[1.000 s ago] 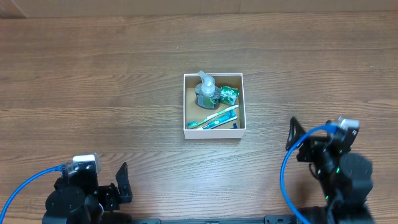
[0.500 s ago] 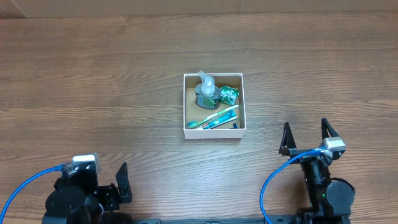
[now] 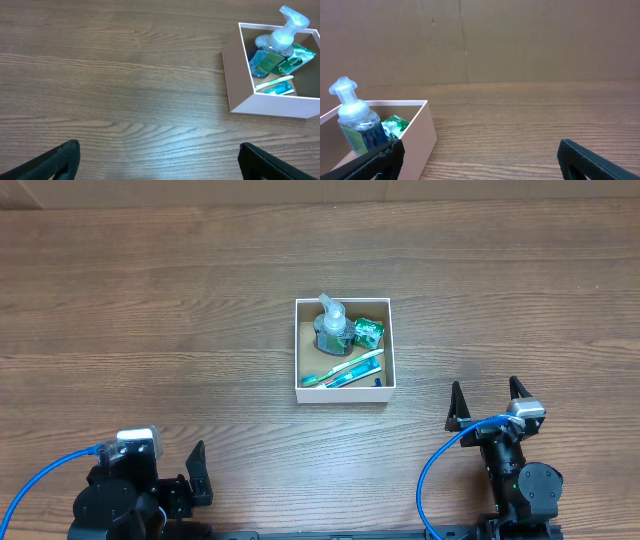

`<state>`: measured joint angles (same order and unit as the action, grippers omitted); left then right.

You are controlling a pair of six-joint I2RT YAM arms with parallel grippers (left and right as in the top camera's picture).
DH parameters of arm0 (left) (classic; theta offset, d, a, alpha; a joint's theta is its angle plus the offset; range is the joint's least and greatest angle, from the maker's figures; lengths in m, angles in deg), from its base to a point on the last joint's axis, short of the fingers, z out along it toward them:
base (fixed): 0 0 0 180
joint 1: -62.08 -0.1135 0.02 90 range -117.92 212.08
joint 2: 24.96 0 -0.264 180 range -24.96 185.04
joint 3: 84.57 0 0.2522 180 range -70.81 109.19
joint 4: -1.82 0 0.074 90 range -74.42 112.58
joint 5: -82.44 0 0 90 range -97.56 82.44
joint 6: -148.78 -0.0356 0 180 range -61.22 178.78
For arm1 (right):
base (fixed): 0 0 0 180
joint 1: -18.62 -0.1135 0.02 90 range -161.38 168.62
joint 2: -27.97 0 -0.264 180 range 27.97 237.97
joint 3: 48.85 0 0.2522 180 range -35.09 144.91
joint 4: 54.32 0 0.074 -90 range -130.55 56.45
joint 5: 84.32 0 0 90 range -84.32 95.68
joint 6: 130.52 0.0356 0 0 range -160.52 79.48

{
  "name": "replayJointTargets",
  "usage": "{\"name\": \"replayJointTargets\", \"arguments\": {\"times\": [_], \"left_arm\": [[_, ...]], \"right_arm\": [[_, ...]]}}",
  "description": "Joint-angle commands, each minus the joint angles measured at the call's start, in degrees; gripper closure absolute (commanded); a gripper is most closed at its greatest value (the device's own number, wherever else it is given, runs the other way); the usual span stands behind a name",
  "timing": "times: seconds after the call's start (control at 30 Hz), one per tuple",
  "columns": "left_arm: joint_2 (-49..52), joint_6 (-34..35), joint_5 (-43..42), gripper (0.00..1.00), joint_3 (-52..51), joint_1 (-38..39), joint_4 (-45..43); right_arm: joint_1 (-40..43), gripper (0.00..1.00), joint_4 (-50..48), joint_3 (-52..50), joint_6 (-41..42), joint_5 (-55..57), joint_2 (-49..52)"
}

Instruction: Pack container

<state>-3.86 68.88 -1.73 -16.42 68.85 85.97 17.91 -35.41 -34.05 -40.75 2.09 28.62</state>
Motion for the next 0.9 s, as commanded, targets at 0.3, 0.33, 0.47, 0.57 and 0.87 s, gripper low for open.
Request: {"name": "replayJointTargets", "arguments": {"times": [0.3,0.33,0.47,0.57,0.87], "left_arm": [[-0.2,-1.1,0.3,0.0,-0.3,0.4,-0.1],[-0.2,-1.1,0.3,0.0,-0.3,0.4,-0.1],[-0.6,-1.1,0.0,0.0,-0.9,-0.3,-0.4],[-3.1,-1.7,-0.3,0.0,-6.0,-2.0,-5.9],[-15.0,-6.9,-3.9,0.0,-30.4,-2.4,-32.9]], "right_arm": [[0.5,0.0,-0.5,-0.5,-0.2,0.5,-0.5],[0.5,0.0,-0.5,-0.5,-0.2,0.5,-0.5],[0.5,0.0,-0.5,-0.5,-0.2,0.5,-0.5],[0.5,0.0,-0.5,-0.5,-0.2,0.5,-0.5],[0.5,0.0,-0.5,-0.5,-0.2,0.5,-0.5]]}}
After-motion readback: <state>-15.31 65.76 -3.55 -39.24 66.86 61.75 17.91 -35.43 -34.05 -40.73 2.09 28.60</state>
